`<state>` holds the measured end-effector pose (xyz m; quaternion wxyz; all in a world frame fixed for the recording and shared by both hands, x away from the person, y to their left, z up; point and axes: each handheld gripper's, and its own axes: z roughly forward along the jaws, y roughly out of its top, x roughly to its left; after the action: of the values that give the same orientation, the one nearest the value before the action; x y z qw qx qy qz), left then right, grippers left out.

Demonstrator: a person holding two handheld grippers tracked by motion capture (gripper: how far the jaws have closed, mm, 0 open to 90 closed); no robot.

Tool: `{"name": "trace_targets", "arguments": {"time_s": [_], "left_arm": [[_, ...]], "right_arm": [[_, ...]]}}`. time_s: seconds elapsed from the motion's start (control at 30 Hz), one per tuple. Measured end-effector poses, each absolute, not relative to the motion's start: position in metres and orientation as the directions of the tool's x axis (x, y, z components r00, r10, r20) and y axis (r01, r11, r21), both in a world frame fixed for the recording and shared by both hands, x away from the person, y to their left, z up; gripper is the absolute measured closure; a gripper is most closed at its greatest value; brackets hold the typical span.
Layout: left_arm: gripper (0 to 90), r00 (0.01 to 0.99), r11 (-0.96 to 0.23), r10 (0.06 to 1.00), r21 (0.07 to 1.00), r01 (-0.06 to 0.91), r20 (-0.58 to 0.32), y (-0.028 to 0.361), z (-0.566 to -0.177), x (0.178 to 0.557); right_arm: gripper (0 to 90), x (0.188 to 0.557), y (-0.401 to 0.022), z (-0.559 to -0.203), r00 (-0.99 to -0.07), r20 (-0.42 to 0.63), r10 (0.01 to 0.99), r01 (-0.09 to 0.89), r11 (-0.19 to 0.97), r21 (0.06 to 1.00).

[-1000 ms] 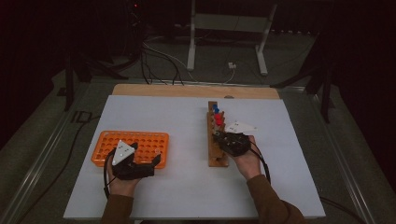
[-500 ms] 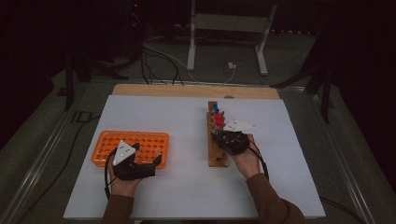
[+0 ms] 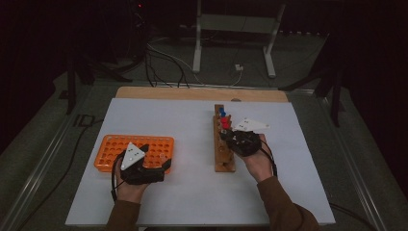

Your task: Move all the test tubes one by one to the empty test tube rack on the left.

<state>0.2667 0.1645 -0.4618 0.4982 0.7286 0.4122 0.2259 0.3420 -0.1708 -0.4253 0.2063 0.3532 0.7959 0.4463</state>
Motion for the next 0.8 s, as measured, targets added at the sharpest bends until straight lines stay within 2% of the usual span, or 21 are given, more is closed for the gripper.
{"name": "trace_targets", "arguments": {"time_s": [0.33,0.8], "left_arm": [[5.3,0.6,-0.198,0.799,0.921,0.334,-0.046,0.146,-0.445,0.272],[8.7,0.651,-0.24,0.759,0.919,0.312,-0.023,0.109,-0.441,0.285]], "right_arm": [[76.1,0.339,-0.173,-0.399,-0.671,-0.034,0.74,0.336,0.345,0.876],[76.1,0.331,-0.166,-0.394,-0.722,-0.015,0.692,0.309,0.342,0.887]]}}
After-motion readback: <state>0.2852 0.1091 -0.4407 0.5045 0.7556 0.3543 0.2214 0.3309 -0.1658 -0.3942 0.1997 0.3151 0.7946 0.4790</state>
